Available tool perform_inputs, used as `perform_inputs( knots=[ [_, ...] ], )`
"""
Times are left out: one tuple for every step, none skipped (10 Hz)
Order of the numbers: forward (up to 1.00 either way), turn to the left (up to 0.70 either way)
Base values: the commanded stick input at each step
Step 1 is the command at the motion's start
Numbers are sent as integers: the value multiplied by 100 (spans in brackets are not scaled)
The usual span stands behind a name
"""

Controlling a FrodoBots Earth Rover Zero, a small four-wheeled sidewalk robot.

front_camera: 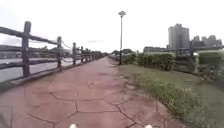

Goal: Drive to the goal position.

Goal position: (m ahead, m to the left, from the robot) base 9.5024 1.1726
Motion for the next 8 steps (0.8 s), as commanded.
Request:
perform_inputs(
  knots=[
    [91, 0],
    [91, 0],
    [91, 0],
    [91, 0],
    [91, 0],
    [91, 0],
    [91, 0],
    [91, 0]
  ],
)
